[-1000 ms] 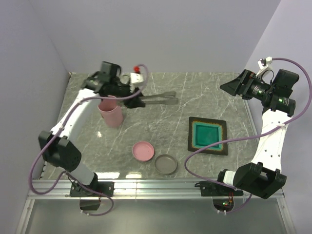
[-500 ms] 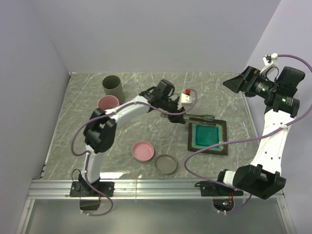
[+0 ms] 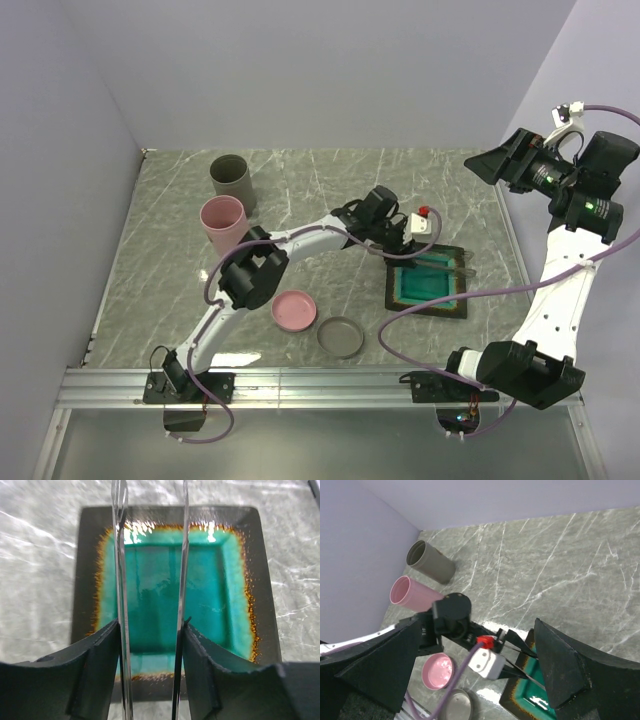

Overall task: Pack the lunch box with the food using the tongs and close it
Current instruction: Put down the clamp

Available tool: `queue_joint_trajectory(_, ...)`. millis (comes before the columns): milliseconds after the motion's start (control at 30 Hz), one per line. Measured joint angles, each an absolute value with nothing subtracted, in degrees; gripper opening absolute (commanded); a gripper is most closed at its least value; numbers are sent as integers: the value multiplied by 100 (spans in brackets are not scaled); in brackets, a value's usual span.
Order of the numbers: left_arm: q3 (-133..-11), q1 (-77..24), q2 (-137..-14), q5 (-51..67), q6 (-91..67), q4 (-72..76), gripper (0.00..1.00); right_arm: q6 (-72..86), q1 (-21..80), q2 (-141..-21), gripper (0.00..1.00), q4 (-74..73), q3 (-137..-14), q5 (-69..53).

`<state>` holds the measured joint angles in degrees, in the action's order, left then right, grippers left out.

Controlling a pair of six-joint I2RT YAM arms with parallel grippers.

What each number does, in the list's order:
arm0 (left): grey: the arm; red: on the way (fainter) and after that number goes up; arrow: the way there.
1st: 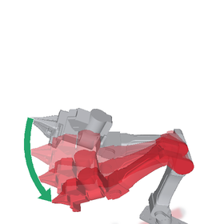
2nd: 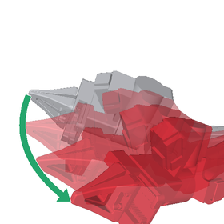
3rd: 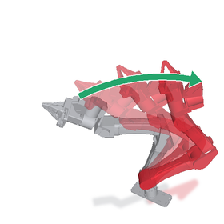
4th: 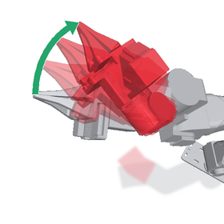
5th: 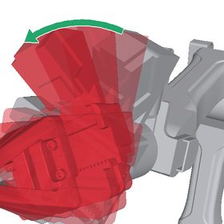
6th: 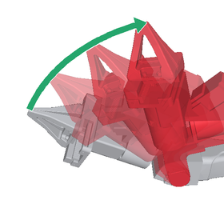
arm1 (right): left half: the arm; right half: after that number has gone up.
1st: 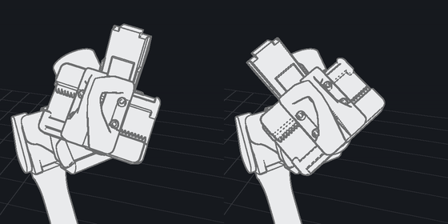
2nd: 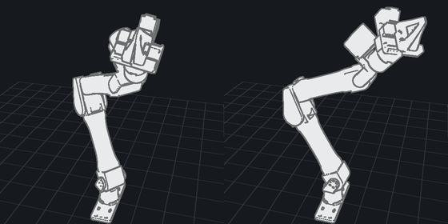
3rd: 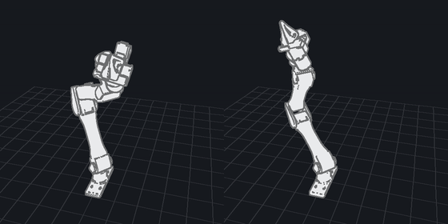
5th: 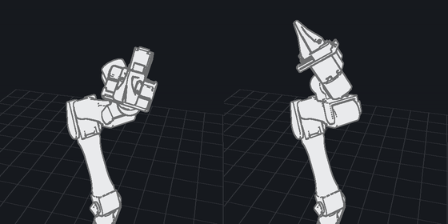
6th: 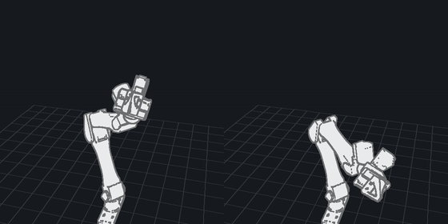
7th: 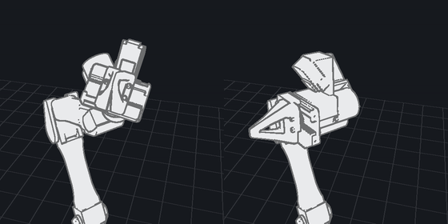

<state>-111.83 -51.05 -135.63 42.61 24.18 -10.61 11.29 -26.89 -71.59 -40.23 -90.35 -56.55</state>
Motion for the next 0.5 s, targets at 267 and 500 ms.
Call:
queue_joint_trajectory(267,-11187,-5286,-13756,4211,2453,-1055,61,1133,-2689,-7159,100,-3990,-9030,-5658)
queue_joint_trajectory(500,-11179,-5441,-13756,4167,2482,-1061,65,1149,-2689,-7159,100,-3972,-8978,-5660)
